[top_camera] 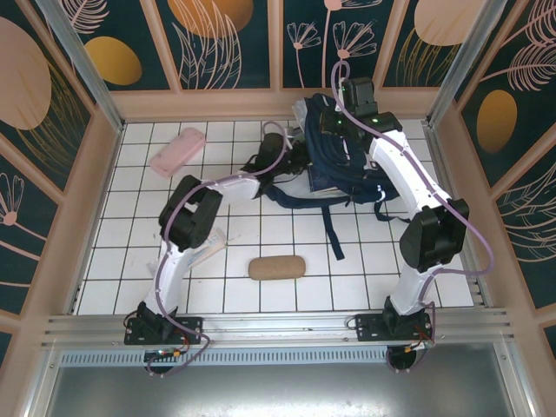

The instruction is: Pack the student bag

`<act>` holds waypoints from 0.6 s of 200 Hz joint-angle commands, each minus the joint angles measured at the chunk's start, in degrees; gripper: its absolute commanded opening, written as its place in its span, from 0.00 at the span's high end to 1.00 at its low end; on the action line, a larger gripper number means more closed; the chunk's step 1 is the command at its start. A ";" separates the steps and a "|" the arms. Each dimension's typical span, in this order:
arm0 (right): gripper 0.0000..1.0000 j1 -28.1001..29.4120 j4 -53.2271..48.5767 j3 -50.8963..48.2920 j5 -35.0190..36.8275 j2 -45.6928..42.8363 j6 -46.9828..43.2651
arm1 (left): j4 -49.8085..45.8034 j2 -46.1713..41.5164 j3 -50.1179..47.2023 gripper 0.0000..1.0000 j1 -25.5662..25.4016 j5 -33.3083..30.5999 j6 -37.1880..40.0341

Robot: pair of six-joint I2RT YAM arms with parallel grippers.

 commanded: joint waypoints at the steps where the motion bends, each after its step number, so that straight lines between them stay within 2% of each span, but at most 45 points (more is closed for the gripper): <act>1: 1.00 0.02 9.00 -0.14 -3.67 -5.13 2.09 | -10.47 4.74 9.98 0.81 -2.06 -2.19 5.73; 11: 1.00 -0.01 9.16 -0.63 -3.77 -5.14 2.23 | -15.88 6.49 14.24 0.57 -2.40 -2.54 7.73; 16: 1.00 -0.08 9.13 -0.79 -3.77 -5.11 2.19 | -18.31 6.89 15.56 0.49 -2.47 -2.78 8.60; 26: 1.00 -0.13 9.10 -1.10 -3.82 -5.15 2.20 | -21.53 6.19 15.82 0.37 -2.41 -4.21 10.45; 37: 1.00 -0.22 9.01 -1.54 -3.86 -5.22 2.05 | -23.79 3.91 14.39 0.30 -2.38 -6.56 12.99; 64: 1.00 -0.51 9.05 -2.91 -4.04 -5.62 1.96 | -26.97 -2.26 11.18 0.24 -2.11 -9.92 17.86; 120: 1.00 -1.04 9.36 -5.20 -4.12 -6.51 2.08 | -26.21 -9.42 0.05 0.24 -0.18 -11.62 19.32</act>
